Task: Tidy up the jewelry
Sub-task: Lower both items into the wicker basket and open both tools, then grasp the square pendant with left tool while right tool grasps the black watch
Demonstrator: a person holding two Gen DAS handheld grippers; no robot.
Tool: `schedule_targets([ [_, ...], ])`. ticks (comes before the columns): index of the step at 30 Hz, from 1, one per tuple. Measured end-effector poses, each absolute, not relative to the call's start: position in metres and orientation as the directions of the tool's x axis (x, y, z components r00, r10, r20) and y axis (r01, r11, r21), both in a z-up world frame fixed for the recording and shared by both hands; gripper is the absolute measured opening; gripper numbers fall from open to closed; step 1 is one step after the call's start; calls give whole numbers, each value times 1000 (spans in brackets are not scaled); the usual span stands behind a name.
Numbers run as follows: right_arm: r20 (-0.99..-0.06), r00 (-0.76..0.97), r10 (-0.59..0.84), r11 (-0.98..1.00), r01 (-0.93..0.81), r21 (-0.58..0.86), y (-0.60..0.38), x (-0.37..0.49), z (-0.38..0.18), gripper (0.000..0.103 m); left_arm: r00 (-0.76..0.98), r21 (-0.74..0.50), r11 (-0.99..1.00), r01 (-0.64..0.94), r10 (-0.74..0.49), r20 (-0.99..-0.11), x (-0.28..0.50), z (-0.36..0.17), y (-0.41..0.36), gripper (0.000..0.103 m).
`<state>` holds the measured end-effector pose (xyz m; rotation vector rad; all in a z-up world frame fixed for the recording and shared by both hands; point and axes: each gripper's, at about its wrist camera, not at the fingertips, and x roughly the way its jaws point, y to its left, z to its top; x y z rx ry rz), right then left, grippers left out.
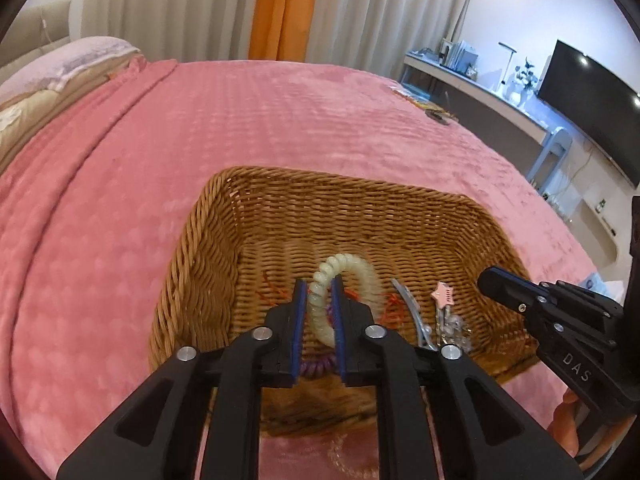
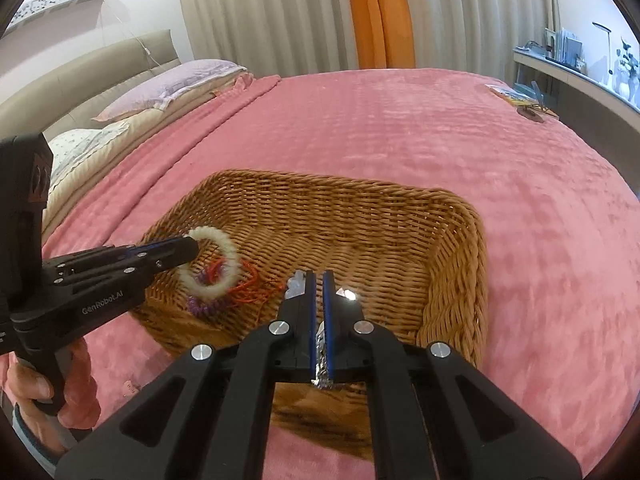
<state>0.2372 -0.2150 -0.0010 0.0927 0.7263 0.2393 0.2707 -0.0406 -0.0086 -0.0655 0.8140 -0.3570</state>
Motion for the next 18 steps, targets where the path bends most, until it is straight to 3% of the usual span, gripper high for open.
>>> schedule_targets([
  [7, -609, 738, 290, 957, -240, 164, -206, 194, 22, 3, 673, -215, 929, 301, -367, -642, 222, 20, -13, 40],
  [16, -612, 700, 367, 929, -303, 211, -188, 124, 15, 5, 678, -280, 924, 259, -381, -629, 130, 10, 37, 41],
  [18, -624, 677, 392, 920, -310, 241, -186, 107, 5, 11, 673, -291, 925, 244, -378, -636, 114, 1, 44, 41],
])
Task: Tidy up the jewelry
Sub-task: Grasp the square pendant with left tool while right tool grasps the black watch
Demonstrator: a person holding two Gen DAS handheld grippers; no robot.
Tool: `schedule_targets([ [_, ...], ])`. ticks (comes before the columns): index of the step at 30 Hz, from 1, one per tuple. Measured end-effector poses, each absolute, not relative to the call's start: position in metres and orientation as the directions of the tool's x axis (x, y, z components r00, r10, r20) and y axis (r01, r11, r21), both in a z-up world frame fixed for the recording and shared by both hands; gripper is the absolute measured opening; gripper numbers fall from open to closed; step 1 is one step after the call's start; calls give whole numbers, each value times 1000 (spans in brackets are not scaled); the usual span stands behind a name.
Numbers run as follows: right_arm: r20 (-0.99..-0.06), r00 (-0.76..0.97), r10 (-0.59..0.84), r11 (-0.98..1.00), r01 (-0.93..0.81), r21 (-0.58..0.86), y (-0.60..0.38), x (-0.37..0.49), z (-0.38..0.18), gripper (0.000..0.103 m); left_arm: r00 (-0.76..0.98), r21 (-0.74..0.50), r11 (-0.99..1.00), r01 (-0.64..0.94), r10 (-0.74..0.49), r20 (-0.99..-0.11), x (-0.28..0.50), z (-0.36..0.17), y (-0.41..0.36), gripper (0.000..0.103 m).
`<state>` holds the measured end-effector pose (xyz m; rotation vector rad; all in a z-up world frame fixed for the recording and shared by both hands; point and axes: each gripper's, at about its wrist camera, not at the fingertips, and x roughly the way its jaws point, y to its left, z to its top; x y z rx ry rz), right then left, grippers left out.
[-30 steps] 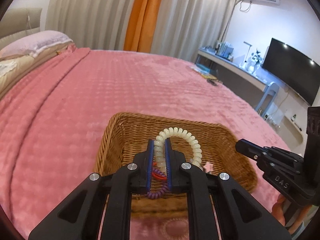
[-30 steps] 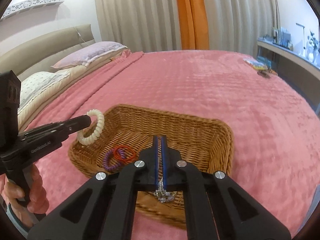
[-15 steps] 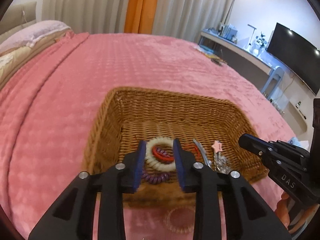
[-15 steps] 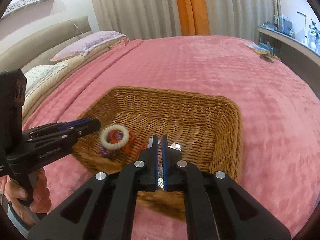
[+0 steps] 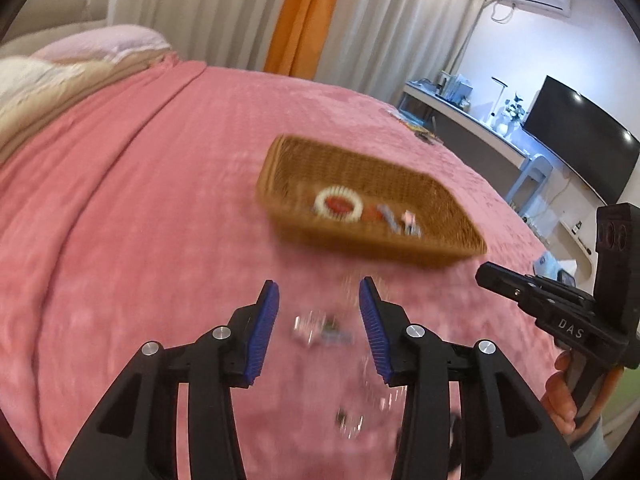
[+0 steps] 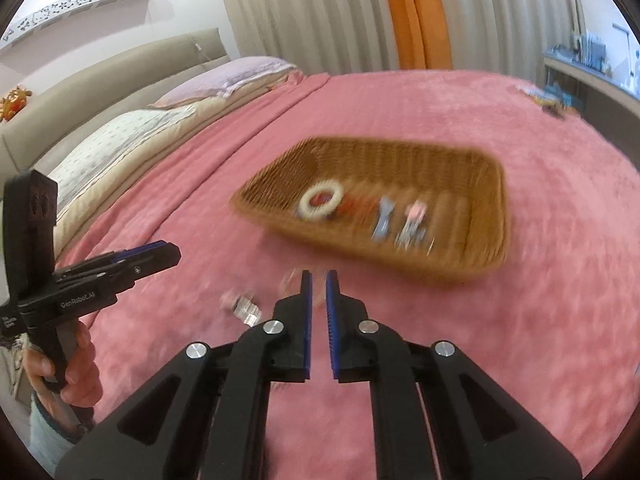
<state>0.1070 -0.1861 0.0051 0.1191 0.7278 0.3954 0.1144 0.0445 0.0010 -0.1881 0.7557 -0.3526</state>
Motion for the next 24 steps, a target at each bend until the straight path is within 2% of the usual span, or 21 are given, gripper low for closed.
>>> schedule_targets([
  [1, -628, 666, 402, 915, -312, 255, -184, 100, 2, 13, 666, -302, 923, 240, -383, -640, 106, -4, 47, 41],
  [5, -649, 637, 415, 909, -319, 268, -178, 72, -16, 39, 641, -326, 918, 224, -391, -661, 86, -20, 53, 41],
  [6, -653, 632, 418, 908, -321, 271, -175, 64, -20, 41, 635, -334, 916, 221, -395, -664, 83, -23, 53, 41],
  [11, -677, 596, 432, 899, -339, 277, -167, 39, -33, 41, 588, -384, 896, 225, -439, -679, 73, -41, 50, 41],
  [14, -717, 571, 400, 909, -344, 234, -157, 32, -42, 41, 564, -388, 893, 228, -446, -695, 69, -49, 43, 41],
  [19, -765, 537, 354, 921, -342, 187, -145, 34, -54, 32, 538, -364, 900, 238, -435, -722, 66, -59, 31, 39],
  [24, -808, 505, 304, 936, -314, 155, -134, 45, -67, 12, 530, -311, 917, 248, -397, -749, 66, -65, 22, 39],
])
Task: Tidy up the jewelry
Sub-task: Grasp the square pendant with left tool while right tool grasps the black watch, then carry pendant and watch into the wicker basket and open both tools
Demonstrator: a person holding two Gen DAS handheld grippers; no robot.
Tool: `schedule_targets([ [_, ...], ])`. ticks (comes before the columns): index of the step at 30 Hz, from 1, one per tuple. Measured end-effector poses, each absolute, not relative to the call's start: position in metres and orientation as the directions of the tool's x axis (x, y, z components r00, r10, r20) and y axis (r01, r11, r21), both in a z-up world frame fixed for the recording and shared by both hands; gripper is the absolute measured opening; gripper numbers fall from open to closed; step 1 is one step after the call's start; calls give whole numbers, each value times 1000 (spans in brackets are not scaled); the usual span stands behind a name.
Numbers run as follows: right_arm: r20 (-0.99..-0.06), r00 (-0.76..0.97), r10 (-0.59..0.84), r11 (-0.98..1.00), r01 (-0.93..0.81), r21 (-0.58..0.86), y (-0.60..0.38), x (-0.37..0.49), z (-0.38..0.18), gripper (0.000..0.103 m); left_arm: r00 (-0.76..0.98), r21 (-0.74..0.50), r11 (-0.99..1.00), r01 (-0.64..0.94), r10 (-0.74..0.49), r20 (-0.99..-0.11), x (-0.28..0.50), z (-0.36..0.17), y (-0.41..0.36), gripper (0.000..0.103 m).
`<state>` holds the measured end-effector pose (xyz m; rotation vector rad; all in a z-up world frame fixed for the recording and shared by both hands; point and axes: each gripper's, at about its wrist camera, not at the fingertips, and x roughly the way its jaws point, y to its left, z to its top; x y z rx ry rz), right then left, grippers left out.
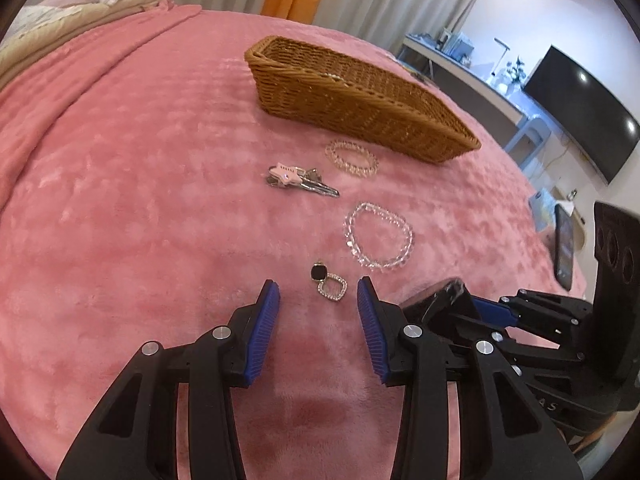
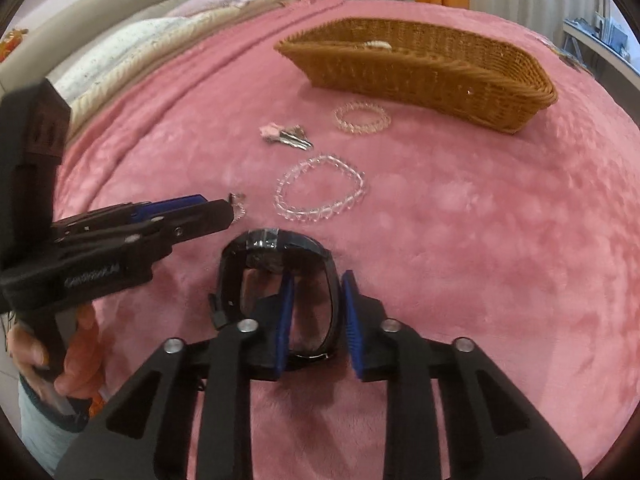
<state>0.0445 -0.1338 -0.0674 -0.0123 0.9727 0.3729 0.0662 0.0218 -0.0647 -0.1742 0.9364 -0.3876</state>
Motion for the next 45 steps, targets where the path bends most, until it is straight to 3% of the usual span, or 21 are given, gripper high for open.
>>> schedule_targets([
  [1, -809, 509, 295, 940, -307, 149, -135, 44, -68, 7, 531, -294, 922, 251, -385, -755, 67, -65, 19, 39],
  [10, -787, 551, 278, 957, -232, 175, -165, 47, -63, 6, 539, -198, 940, 278, -323, -777, 69, -66, -2, 39],
  [15, -770, 593, 236, 971, -177, 162, -186, 59, -59, 6, 550, -184, 944, 273, -310, -775, 70, -68, -4, 19],
  [19, -753, 635, 171, 985, -131, 114, -196, 72, -55, 6, 566, -187, 944, 273, -315, -762, 67, -68, -2, 18],
  [36, -709, 665, 236, 970, -121, 210, -217, 76, -56, 6, 648, -193, 935, 297, -346, -678, 49, -55, 3, 17],
  [45, -656, 713, 246, 967, -134, 217, -219, 71, -13, 6, 726, -182, 926, 330, -373, -578, 47, -2, 1, 17],
])
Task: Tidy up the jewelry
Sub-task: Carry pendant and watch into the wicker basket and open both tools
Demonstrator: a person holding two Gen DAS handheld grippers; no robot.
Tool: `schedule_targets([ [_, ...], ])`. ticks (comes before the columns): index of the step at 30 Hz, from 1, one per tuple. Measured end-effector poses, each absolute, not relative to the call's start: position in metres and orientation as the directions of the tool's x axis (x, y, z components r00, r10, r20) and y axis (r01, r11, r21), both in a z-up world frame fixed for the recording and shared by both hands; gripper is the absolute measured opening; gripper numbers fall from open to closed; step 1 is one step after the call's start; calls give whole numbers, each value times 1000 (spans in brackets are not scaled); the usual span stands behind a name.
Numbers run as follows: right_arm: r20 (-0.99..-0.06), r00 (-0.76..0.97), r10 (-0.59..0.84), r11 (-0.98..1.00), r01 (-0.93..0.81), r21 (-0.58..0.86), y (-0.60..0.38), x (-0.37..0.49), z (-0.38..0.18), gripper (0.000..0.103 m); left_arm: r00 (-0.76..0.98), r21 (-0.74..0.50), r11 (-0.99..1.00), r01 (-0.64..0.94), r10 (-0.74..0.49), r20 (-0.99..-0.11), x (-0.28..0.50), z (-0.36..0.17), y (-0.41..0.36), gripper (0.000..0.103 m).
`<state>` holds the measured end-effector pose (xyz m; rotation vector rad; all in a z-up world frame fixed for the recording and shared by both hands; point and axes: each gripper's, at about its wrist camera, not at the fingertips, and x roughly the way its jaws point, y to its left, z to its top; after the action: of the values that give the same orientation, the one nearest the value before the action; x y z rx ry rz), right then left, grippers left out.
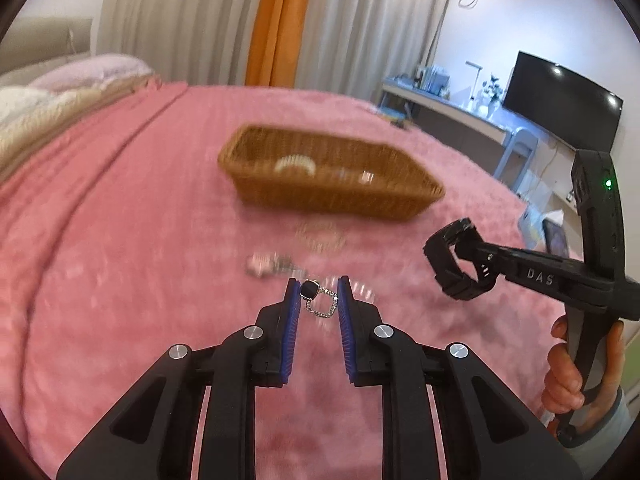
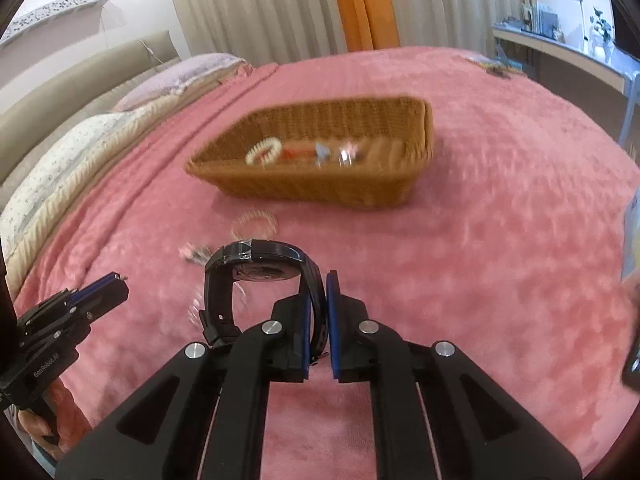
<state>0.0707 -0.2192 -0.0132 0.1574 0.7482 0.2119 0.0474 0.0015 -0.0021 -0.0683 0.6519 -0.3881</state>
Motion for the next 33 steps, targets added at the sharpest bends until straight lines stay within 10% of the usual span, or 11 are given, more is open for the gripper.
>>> schedule_targets([
  [15, -594, 786, 173, 982, -89, 168, -223, 188, 51, 6, 747, -198, 890, 411, -453, -486, 176, 66, -33, 17],
  [33, -738, 661, 135, 987, -22, 161, -218, 285, -28, 8, 607, -226, 894, 388, -432, -668, 283, -19, -55, 18],
])
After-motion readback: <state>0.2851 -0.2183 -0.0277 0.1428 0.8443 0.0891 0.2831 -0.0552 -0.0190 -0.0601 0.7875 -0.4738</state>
